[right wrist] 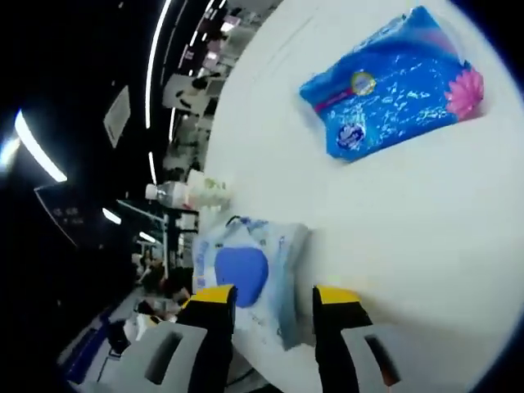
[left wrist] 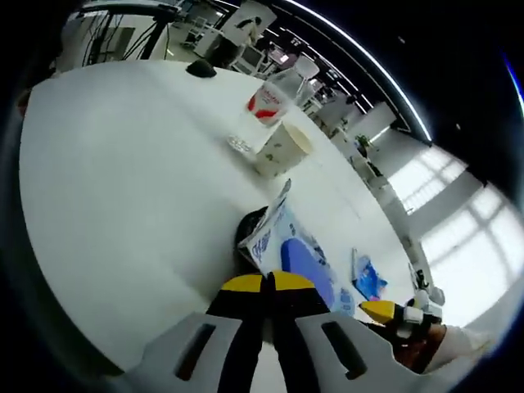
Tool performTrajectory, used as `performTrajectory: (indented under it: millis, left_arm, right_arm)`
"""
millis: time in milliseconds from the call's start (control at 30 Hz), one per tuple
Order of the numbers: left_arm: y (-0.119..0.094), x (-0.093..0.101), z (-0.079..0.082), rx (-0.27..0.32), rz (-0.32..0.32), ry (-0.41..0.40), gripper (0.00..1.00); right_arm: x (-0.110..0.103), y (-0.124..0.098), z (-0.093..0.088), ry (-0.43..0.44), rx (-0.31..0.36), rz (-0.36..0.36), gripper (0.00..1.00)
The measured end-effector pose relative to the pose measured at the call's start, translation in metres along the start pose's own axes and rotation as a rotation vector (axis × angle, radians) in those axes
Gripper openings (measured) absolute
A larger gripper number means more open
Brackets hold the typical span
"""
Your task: Arrange the tabletop items into an orderly group along one side of the table until the central work area is clear of visible clutter.
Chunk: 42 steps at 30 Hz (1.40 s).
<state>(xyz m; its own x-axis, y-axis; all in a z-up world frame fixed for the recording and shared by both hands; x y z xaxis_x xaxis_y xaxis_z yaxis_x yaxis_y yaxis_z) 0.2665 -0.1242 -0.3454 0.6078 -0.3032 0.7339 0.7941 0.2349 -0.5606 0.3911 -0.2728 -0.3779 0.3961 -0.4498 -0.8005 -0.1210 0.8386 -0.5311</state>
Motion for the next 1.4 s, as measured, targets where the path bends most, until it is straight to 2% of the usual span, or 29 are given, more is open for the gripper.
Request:
performTrajectory:
  millis: [67, 100, 133, 200, 233, 300, 367, 433, 467, 500, 533, 567, 600, 667, 700, 733, 767, 933, 1033, 1133, 1267, 1300, 1400]
  left_arm:
    - [0.001, -0.003, 0.000, 0.004, -0.004, -0.021, 0.00]
    - [0.000, -0.002, 0.000, 0.002, -0.007, -0.027, 0.00]
    - [0.000, -0.002, -0.001, 0.003, -0.007, -0.027, 0.00]
    - [-0.001, -0.002, -0.001, 0.002, -0.008, -0.017, 0.00]
    - [-0.001, -0.002, -0.002, -0.011, -0.012, 0.000, 0.00]
    - [-0.004, -0.006, -0.002, -0.023, 0.015, 0.095, 0.03]
    - [-0.006, -0.013, 0.004, -0.010, 0.045, 0.164, 0.13]
    - [-0.010, -0.016, 0.015, 0.036, 0.048, 0.157, 0.23]
    - [-0.010, -0.013, 0.022, 0.047, 0.014, 0.144, 0.24]
    - [-0.011, -0.011, 0.026, 0.050, -0.008, 0.138, 0.23]
    - [-0.009, -0.019, 0.033, 0.047, -0.019, 0.135, 0.20]
    - [-0.007, -0.018, 0.034, 0.041, -0.027, 0.140, 0.18]
    - [-0.005, -0.014, 0.028, 0.031, -0.030, 0.145, 0.13]
    - [0.000, -0.016, 0.027, 0.004, -0.040, 0.148, 0.07]
    - [0.002, -0.015, 0.023, -0.023, -0.061, 0.123, 0.05]
    - [0.002, -0.017, 0.025, -0.003, -0.053, 0.113, 0.04]
    - [0.000, -0.014, 0.025, -0.015, -0.077, 0.086, 0.02]
    - [-0.004, -0.002, 0.031, -0.002, -0.088, 0.098, 0.00]
    - [-0.004, 0.008, 0.038, 0.007, -0.108, 0.110, 0.00]
    - [0.000, 0.022, 0.047, 0.021, -0.139, 0.106, 0.00]
    - [0.015, 0.028, 0.049, -0.005, -0.182, 0.069, 0.00]
    - [0.019, 0.032, 0.048, -0.026, -0.184, 0.057, 0.00]
    - [0.028, 0.042, 0.049, -0.044, -0.192, 0.086, 0.00]
  right_arm:
    - [-0.001, 0.003, -0.007, -0.018, -0.043, -0.009, 0.28]
    - [0.002, 0.005, -0.011, -0.065, -0.072, -0.027, 0.24]
    - [0.003, 0.006, -0.011, -0.086, -0.076, -0.037, 0.18]
    - [0.009, 0.006, -0.016, -0.151, -0.124, -0.071, 0.04]
    - [0.006, 0.006, -0.016, -0.153, -0.122, -0.048, 0.04]
    - [0.005, 0.005, -0.015, -0.125, -0.118, -0.041, 0.02]
    - [0.007, 0.003, -0.014, -0.110, -0.113, -0.046, 0.01]
    - [0.006, 0.003, -0.013, -0.096, -0.108, -0.043, 0.01]
    - [0.006, 0.002, -0.013, -0.109, -0.105, -0.040, 0.01]
    - [0.006, 0.002, -0.013, -0.115, -0.105, -0.039, 0.00]
    - [0.005, 0.001, -0.013, -0.115, -0.103, -0.037, 0.00]
    - [0.005, 0.001, -0.014, -0.113, -0.102, -0.036, 0.00]
    - [0.004, 0.001, -0.014, -0.111, -0.101, -0.034, 0.00]
    - [0.000, -0.002, -0.014, -0.124, -0.102, -0.031, 0.00]
    - [-0.001, -0.003, -0.014, -0.136, -0.104, -0.035, 0.00]
    - [-0.001, -0.004, -0.013, -0.150, -0.102, -0.039, 0.00]
    - [-0.001, -0.004, -0.011, -0.150, -0.100, -0.039, 0.00]
    - [-0.011, -0.012, 0.002, -0.168, -0.057, -0.030, 0.00]
    - [-0.021, -0.016, 0.023, -0.269, -0.002, -0.030, 0.00]
    - [-0.026, -0.020, 0.038, -0.302, 0.034, -0.038, 0.00]
    - [-0.024, -0.025, 0.058, -0.416, 0.075, -0.080, 0.00]
    - [-0.025, -0.026, 0.060, -0.418, 0.078, -0.087, 0.00]
    - [-0.027, -0.030, 0.067, -0.463, 0.086, -0.107, 0.00]
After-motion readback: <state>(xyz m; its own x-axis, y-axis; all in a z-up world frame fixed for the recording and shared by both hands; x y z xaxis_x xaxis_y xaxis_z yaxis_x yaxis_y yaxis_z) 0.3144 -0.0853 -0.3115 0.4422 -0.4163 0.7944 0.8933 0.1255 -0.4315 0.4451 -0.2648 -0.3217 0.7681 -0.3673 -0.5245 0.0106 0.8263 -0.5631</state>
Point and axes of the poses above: the point that each gripper's makers call its tool centre point, and the gripper's own axes: y roughly forward along the fingers, x roughly to its right, z roughly out of its top, the point moved 4 cm from there along -y, roughly backward along the fingers, and after that the axes turned 13 degrees about -y, right-handed, at the moved point
